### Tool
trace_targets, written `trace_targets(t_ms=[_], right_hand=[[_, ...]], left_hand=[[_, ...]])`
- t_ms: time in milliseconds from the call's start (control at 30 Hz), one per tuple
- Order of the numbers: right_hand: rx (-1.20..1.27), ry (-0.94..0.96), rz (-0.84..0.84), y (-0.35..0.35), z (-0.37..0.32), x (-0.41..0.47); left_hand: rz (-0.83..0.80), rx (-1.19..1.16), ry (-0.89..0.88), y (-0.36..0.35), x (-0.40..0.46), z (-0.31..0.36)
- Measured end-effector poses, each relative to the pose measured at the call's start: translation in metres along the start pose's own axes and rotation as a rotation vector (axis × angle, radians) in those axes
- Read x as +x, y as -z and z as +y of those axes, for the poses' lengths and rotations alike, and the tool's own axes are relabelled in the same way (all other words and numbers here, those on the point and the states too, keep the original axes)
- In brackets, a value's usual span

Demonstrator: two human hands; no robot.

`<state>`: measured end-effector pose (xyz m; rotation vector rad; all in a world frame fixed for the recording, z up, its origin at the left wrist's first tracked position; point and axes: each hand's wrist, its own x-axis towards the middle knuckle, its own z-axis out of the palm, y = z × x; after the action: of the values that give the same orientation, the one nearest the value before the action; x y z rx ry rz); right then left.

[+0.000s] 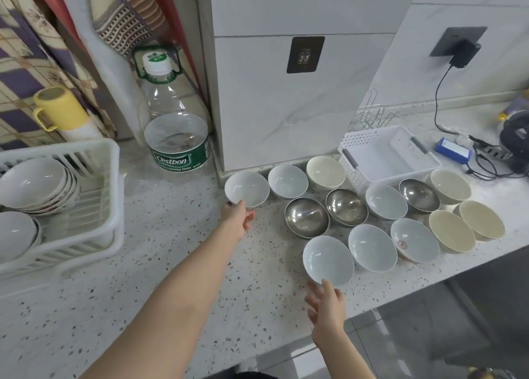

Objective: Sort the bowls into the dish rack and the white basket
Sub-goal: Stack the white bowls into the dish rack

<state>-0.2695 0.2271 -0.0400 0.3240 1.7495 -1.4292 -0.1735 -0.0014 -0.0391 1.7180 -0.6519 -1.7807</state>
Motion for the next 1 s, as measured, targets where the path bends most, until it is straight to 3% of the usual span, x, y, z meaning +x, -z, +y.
trace_targets(t_ms=[433, 633, 833, 1000], right_hand=[[-0.066, 0.116, 0.059, -0.012, 0.011, -0.013], [-0.135, 0.231, -0.081, -0.044, 0.017, -0.042], [-0.214, 0.402, -0.251, -0.095, 0.018, -0.081], [-0.266, 0.514, -0.392, -0.147, 0.028, -0.128]], left_hand=[[0.005, -0.033, -0.054, 0.056, -0.026, -0.009], [-0.048, 0.019, -0.195, 0.109, -0.056, 0.026], [-0.081, -0.038, -0.38, 0.177, -0.093, 0.055], [-0.042, -0.136, -0.433, 0.257, -0.115, 0.062]])
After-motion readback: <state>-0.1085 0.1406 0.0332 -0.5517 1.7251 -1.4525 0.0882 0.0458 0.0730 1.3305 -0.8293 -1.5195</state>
